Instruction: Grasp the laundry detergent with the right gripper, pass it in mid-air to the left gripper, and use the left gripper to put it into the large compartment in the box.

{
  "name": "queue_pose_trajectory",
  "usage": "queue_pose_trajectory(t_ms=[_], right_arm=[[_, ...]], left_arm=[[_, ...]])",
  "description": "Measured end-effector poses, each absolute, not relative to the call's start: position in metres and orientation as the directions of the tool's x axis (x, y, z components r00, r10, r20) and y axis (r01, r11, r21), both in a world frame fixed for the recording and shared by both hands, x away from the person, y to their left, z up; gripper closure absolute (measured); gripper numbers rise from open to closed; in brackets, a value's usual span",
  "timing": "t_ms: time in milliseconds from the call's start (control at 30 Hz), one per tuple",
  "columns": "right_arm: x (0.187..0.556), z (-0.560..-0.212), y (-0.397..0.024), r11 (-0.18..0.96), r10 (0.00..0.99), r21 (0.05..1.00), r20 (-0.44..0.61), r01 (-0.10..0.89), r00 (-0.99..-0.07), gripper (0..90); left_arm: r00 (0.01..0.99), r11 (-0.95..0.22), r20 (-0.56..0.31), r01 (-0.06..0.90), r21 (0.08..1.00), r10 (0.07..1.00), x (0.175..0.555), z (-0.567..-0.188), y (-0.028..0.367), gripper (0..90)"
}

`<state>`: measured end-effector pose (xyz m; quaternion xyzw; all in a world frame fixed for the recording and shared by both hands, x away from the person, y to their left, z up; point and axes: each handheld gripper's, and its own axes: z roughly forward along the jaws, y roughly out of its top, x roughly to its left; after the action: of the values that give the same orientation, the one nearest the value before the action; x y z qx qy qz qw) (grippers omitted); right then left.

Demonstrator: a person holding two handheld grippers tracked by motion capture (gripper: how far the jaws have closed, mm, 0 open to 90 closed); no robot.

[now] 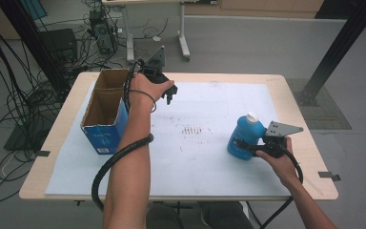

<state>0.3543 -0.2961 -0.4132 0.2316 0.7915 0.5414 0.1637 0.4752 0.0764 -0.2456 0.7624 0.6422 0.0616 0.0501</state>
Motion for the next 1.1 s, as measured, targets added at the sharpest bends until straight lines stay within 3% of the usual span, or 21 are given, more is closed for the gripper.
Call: queue_pose_trajectory(t_ms=[1100], right_arm=[[0.3543,-0.4139,-0.2965,0.298,0.547,0.935,-0.001,0.193,-0.837,43.4]], left_arm=[[0.166,-0.170,0.036,0.971,0.167,0.985,0.4724,-0.2389,0.0777,6.2]])
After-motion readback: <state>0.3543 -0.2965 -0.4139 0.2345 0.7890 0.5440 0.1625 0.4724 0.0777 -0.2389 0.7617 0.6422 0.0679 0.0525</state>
